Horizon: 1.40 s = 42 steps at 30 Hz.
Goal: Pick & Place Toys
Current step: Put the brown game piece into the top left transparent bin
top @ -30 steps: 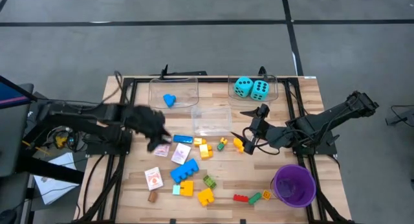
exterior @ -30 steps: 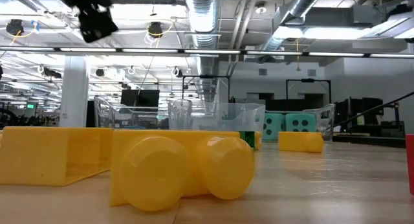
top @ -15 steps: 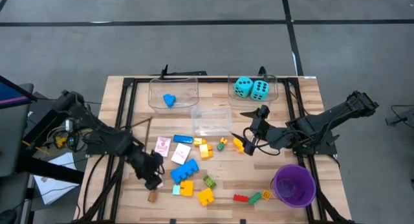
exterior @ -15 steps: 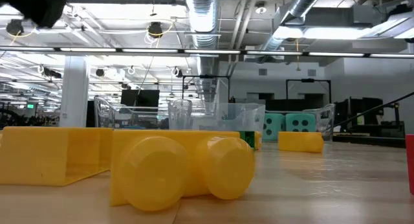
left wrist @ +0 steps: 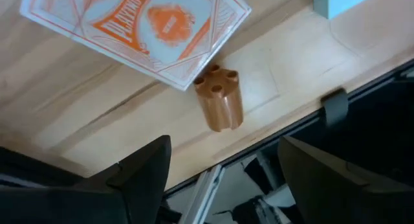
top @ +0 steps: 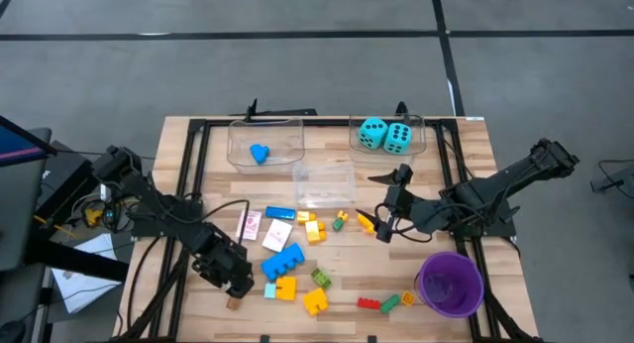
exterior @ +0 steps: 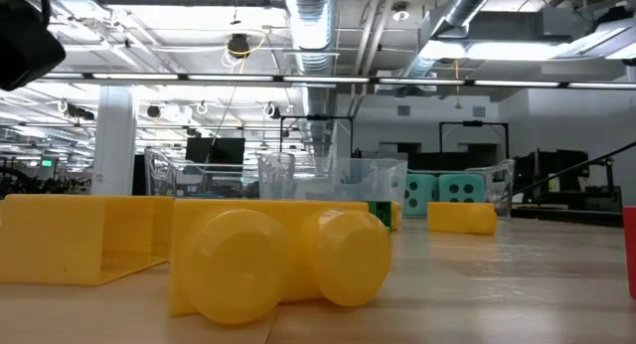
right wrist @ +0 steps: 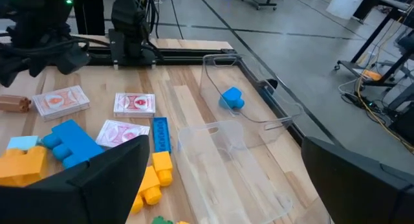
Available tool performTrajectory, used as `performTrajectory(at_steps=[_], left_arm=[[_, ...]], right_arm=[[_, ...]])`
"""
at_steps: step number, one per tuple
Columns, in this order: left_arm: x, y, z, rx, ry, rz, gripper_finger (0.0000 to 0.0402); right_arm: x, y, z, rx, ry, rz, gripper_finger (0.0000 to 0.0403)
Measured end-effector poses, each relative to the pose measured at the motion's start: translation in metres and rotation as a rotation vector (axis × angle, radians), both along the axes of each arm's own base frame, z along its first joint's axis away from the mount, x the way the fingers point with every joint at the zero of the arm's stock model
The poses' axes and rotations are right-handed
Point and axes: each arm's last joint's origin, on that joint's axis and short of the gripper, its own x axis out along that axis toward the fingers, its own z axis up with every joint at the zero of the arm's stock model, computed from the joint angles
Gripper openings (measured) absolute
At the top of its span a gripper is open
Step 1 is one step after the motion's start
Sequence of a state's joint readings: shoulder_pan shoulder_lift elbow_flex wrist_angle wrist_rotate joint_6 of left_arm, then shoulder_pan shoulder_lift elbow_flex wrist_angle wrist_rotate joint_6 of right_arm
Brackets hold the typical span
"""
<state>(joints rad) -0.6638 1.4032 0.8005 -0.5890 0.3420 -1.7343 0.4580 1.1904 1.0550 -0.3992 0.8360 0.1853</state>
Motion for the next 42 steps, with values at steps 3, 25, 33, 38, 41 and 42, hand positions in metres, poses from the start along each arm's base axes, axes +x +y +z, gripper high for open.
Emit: performTrajectory(at_steps=[3, 25, 33, 38, 41, 42], left_arm=[[-0.002, -0.01, -0.004, 0.015, 0.002, 0.025, 0.0271], [0.006, -0.033, -0.041, 0.098, -0.015, 0.021, 0.0191], [0.005, -0.034, -0.043, 0.125, -0.046, -0.009, 0.0154], [0.004, -0.036, -0.042, 0.132, -0.07, -0.032, 0.0141], [0.004, -0.036, -0.042, 0.141, -0.082, -0.036, 0.0146], [0.004, -0.036, -0.042, 0.143, -0.088, -0.047, 0.0149]], right_arm=[[0.0, 0.0, 0.0, -0.002, 0.001, 0.001, 0.0395], [0.0, 0.0, 0.0, -0.004, 0.006, 0.0, 0.0395], [0.0, 0.0, -0.001, -0.005, 0.008, 0.0, 0.0395], [0.0, 0.0, -0.001, -0.005, 0.009, 0.0, 0.0395], [0.0, 0.0, -0.001, -0.007, 0.011, 0.0, 0.0395], [0.0, 0.0, -0.001, -0.007, 0.011, 0.0, 0.0395]])
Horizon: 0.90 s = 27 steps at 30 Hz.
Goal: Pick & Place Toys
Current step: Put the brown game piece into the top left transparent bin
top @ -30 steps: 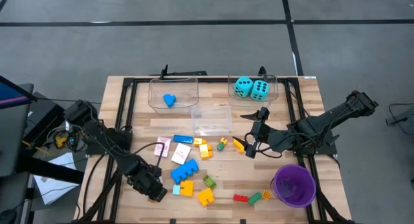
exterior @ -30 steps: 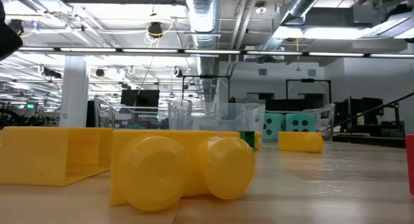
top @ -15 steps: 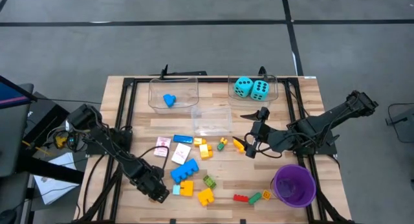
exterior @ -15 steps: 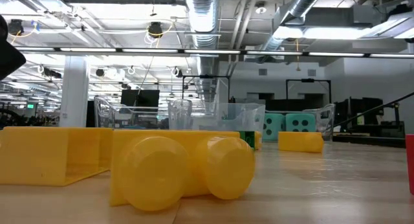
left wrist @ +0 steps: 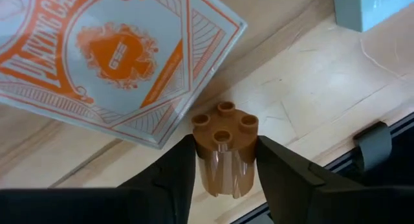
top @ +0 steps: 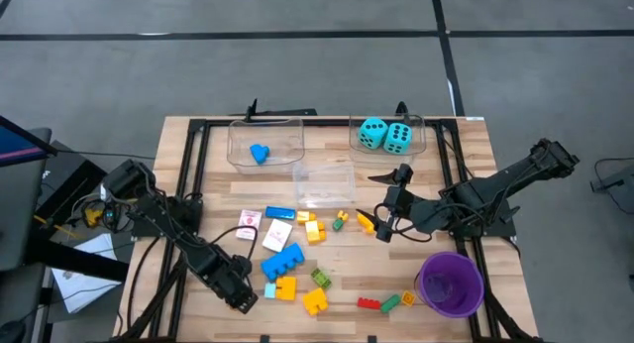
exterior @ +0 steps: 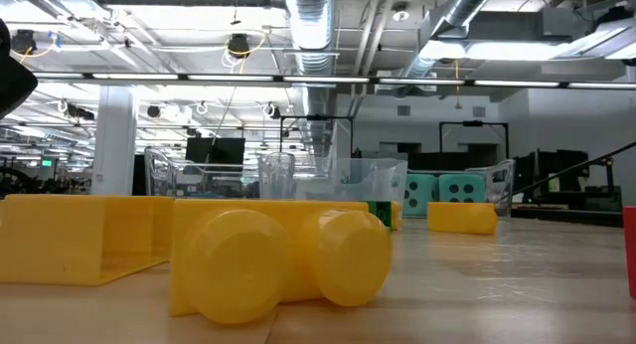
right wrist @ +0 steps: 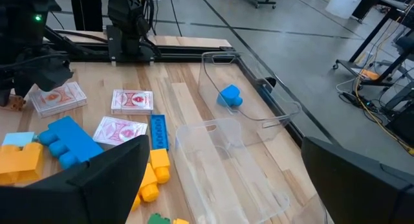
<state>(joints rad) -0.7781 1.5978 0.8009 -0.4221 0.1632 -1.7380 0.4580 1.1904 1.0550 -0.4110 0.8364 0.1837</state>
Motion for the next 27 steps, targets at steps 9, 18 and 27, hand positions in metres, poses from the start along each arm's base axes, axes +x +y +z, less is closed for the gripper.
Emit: performTrajectory(at_steps=[9, 18, 27], left_arm=[[0.007, -0.006, 0.003, -0.025, -0.133, -0.041, 0.0118], [0.014, -0.008, 0.01, -0.022, -0.28, -0.074, 0.0118], [0.023, 0.02, 0.059, 0.132, -0.627, -0.064, 0.0116]], right_arm=[[0.0, 0.0, 0.0, 0.0, 0.0, 0.0, 0.0395], [0.0, 0.0, 0.0, 0.001, -0.001, -0.001, 0.0395], [0.0, 0.0, 0.0, 0.0, -0.001, -0.002, 0.0395]])
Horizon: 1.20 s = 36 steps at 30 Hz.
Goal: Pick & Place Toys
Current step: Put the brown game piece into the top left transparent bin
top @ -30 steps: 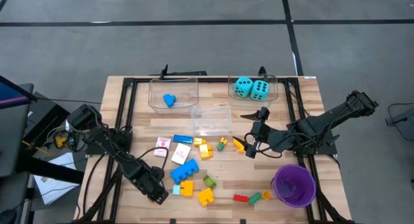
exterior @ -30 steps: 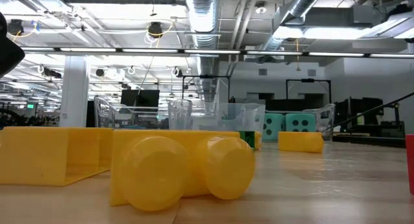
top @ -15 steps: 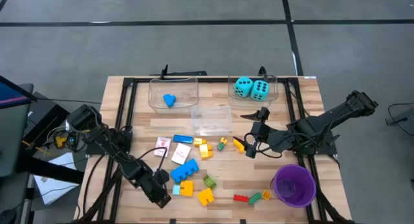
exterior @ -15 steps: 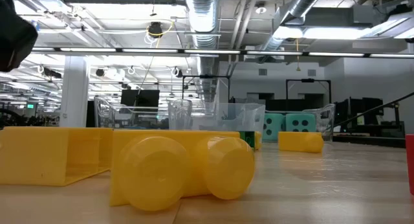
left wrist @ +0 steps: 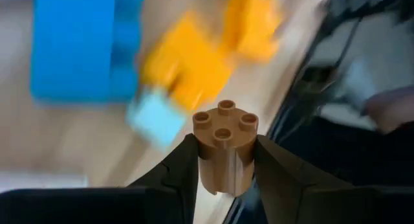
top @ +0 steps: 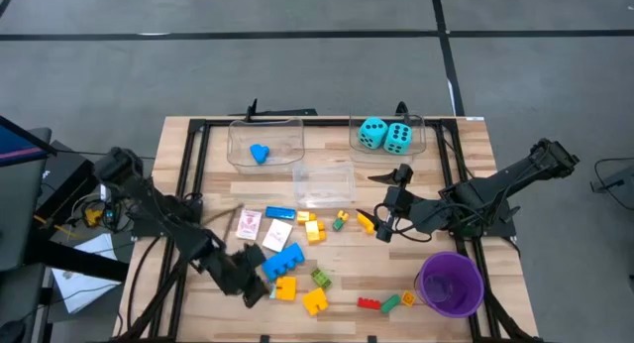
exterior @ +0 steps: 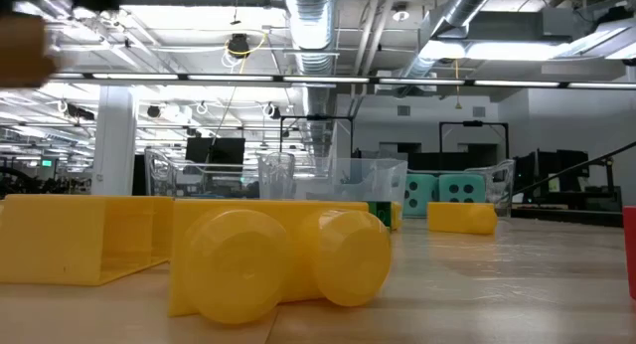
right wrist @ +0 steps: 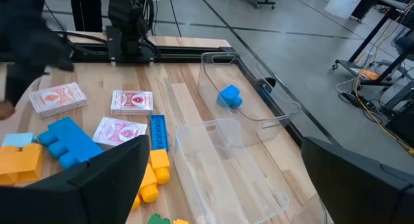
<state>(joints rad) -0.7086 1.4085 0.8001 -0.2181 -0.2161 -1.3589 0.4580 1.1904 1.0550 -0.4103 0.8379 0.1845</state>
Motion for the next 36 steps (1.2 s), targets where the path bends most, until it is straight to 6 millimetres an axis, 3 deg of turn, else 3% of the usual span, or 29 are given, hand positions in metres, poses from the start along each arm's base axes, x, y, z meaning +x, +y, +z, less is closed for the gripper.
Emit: performTrajectory(at_steps=[6, 15, 20, 25, 30, 36], left_arm=[[0.005, 0.053, 0.045, 0.243, -0.256, 0.097, 0.0116], [0.005, 0.171, 0.077, 0.569, -0.267, 0.327, 0.0116], [0.003, 0.231, 0.072, 0.631, -0.177, 0.417, 0.0116], [-0.005, 0.272, 0.057, 0.672, -0.02, 0.482, 0.0116], [-0.013, 0.295, 0.044, 0.675, 0.114, 0.536, 0.0116], [-0.019, 0.307, 0.036, 0.742, 0.236, 0.582, 0.0116]], right_arm=[[0.001, -0.003, 0.0, 0.0, -0.001, -0.013, 0.0395], [0.003, -0.01, 0.0, -0.002, 0.003, -0.043, 0.0395], [0.003, -0.01, -0.001, -0.005, 0.008, -0.042, 0.0395], [0.003, -0.01, -0.001, -0.005, 0.011, -0.042, 0.0395], [0.003, -0.01, -0.001, 0.001, 0.013, -0.045, 0.0395], [0.003, -0.01, -0.001, 0.008, 0.009, -0.047, 0.0395]])
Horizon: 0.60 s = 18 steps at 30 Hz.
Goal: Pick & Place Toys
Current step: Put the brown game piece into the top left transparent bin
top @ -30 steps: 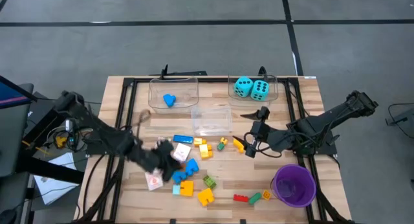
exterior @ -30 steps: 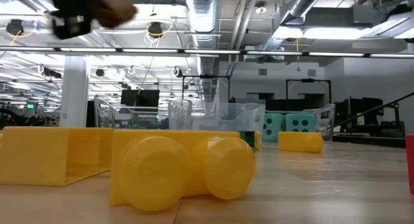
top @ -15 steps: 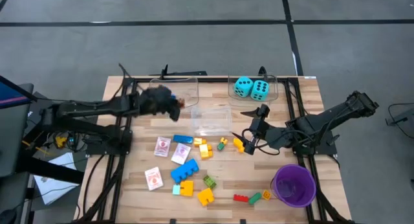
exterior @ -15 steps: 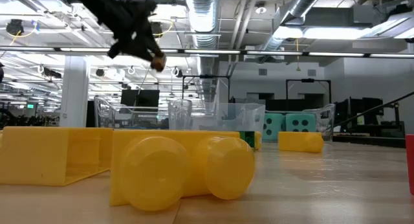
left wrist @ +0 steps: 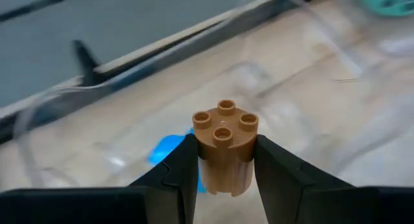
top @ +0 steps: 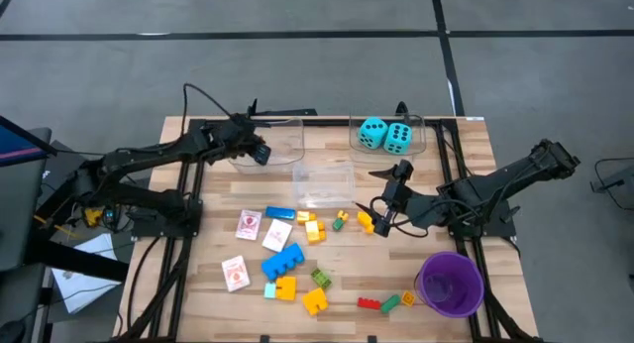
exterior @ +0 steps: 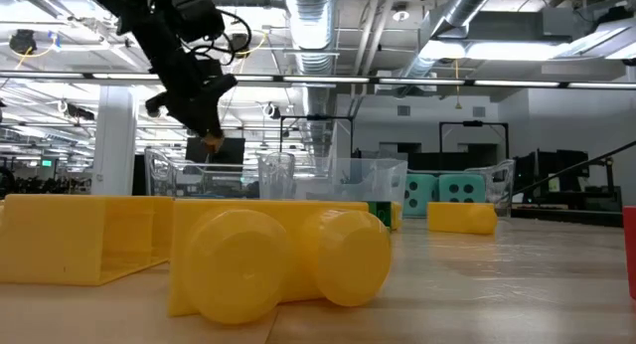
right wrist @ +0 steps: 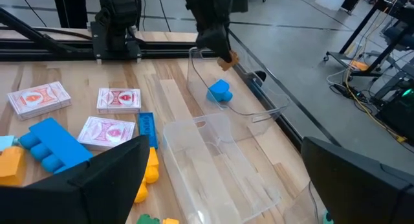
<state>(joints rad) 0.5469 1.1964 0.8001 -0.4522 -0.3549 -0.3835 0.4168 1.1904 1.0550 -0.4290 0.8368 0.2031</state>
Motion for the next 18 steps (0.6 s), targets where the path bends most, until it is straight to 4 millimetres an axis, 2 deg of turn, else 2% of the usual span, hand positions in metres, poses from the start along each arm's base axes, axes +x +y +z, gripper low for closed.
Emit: performTrajectory(at_steps=[8, 18], left_arm=[[-0.0077, 0.0066, -0.0091, -0.016, 0.11, 0.057, 0.0116], [-0.0094, 0.0075, -0.0095, -0.008, 0.128, 0.075, 0.013]], right_arm=[[0.0001, 0.0001, 0.0002, 0.002, -0.003, 0.0, 0.0395], [0.0002, 0.0001, 0.0002, 0.002, -0.003, 0.0, 0.0395]])
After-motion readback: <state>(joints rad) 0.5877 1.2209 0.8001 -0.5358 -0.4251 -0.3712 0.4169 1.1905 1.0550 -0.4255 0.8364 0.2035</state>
